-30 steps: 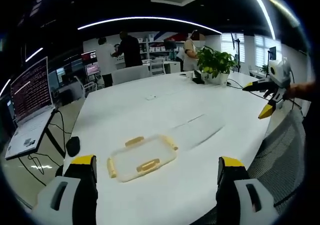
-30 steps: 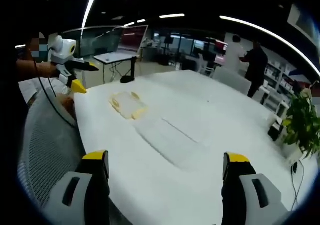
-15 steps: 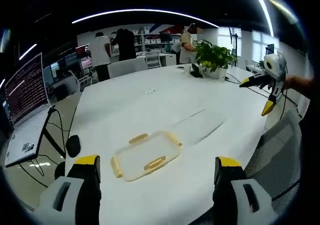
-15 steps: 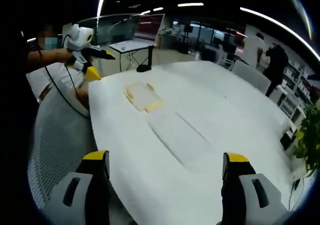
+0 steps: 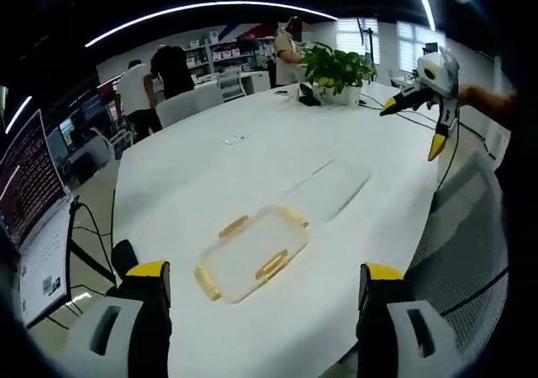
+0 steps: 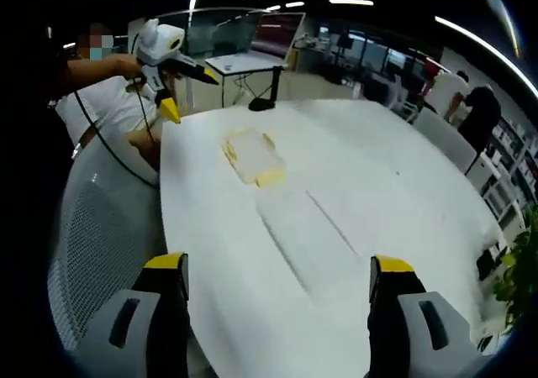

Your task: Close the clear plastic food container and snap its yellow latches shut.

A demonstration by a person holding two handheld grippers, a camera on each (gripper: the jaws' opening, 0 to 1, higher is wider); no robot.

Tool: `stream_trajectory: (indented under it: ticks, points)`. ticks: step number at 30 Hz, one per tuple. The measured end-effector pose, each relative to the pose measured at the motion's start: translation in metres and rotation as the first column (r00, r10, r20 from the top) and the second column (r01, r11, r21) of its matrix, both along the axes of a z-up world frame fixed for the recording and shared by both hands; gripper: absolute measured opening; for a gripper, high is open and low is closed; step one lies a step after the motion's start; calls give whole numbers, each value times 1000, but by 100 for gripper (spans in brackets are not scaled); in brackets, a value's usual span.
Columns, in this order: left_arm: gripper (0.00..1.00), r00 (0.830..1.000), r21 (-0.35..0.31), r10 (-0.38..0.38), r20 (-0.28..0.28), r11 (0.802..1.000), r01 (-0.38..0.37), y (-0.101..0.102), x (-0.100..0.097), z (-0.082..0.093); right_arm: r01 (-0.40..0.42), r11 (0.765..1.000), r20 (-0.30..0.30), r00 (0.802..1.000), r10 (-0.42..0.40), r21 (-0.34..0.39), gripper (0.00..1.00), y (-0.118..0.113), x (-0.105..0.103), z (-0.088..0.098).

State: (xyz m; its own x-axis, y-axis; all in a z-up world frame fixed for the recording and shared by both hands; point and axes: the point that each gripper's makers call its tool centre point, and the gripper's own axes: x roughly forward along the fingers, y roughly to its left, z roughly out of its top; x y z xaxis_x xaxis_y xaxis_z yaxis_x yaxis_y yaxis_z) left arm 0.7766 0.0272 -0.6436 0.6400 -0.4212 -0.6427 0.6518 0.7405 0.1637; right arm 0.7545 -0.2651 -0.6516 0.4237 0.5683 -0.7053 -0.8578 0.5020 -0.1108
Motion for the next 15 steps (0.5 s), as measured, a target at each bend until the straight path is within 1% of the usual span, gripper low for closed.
stream_trajectory:
  ticks: [4,7,8,9,15]
  points:
    - [88,1000,11,-27,-14,1000,27,4,3,1,-25,1000,-10,1000,25,-17,85,3,5,1]
    - [85,998,20,-51,-25,998,52,7,4,0,-50,998,-22,999,50,-22,79,8,7,3]
    - [83,998,29,-61,-26,998,62,8,5,0,-61,998,-26,998,60,-26,79,11,8,3]
    - [83,997,40,-68,-29,997,70,10,6,0,-67,997,-26,997,66,-27,79,13,9,3]
    - [82,995,55,-89,-42,994,91,17,14,0,-133,990,-38,991,131,-52,80,23,13,2]
